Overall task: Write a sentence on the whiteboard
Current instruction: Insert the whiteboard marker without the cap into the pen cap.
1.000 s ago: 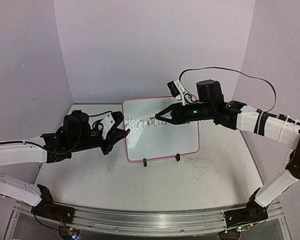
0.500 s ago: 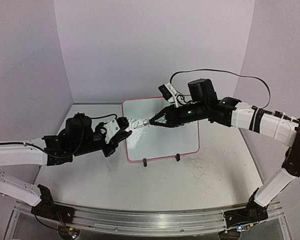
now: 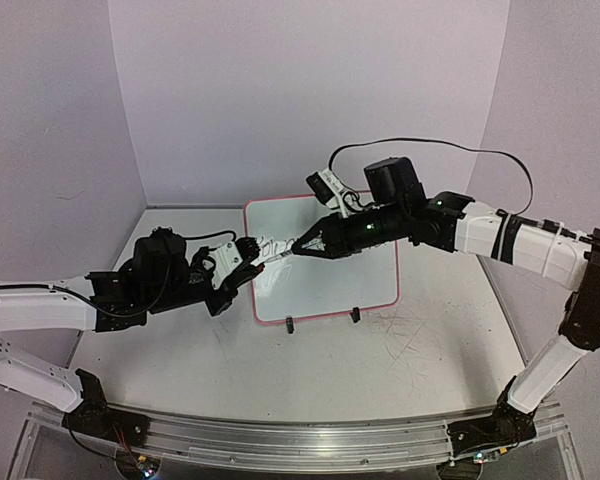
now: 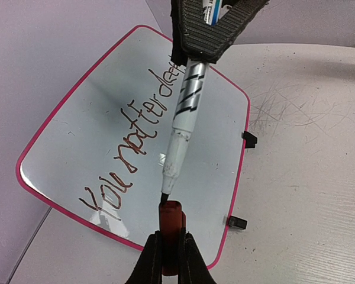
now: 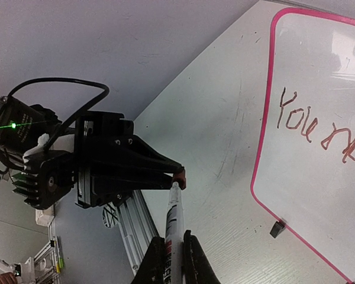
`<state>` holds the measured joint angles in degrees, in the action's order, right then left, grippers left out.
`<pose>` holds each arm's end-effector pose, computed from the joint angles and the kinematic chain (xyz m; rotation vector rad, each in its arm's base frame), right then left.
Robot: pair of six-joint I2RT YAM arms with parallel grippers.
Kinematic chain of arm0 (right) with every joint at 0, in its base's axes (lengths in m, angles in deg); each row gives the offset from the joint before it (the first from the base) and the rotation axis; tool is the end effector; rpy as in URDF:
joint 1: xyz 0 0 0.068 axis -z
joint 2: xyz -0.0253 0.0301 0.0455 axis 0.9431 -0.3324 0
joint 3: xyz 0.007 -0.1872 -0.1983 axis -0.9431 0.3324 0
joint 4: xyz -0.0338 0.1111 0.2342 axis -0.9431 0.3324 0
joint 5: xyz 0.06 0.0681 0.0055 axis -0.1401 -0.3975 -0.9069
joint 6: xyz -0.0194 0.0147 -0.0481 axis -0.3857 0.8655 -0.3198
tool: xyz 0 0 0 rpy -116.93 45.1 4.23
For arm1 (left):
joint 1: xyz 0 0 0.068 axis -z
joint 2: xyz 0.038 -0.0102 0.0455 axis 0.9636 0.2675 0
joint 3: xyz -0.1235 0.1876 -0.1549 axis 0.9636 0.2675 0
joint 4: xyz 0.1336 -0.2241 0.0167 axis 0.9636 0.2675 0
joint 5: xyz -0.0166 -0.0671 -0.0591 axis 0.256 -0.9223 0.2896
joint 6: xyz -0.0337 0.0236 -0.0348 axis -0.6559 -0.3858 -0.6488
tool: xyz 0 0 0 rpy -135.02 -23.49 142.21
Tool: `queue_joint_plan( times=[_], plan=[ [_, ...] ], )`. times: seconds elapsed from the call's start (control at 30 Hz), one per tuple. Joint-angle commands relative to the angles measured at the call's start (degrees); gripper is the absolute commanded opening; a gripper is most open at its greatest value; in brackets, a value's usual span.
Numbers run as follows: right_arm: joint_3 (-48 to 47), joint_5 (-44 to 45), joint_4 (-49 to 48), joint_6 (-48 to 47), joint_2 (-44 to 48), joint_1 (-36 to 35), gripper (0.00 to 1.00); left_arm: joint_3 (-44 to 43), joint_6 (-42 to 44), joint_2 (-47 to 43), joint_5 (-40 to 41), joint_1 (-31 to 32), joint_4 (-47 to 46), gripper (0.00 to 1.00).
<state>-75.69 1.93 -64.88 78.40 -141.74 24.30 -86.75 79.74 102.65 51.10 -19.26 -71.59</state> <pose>0.2448 0.2881 0.3419 -0.9546 1.9983 1.3737 0.1540 -0.2178 0.2703 1.1897 1.4628 -0.2913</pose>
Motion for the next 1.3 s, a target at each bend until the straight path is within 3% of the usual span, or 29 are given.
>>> queue_joint_plan(
  times=[0.0,0.8,1.03,1.27],
  plan=[
    [-2.6,0.5,0.0,-1.0,-0.9,-0.2,0.0,-2.3,1.0,0.2,1.0,0.5,0.2,0.0],
    [-6.3,-1.7,4.6,-2.4,-6.3,-1.6,0.0,-4.5,1.7,1.0,4.7,3.0,2.5,0.0],
    [-8.5,-6.2,5.5,0.4,-10.5,-1.8,0.0,-8.6,3.5,2.6,12.4,7.0,4.7,0.0],
    [-9.9,-5.0,5.8,3.1,-13.3,-3.8,0.0,-14.1,6.1,5.8,19.5,11.9,6.3,0.0]
  ],
)
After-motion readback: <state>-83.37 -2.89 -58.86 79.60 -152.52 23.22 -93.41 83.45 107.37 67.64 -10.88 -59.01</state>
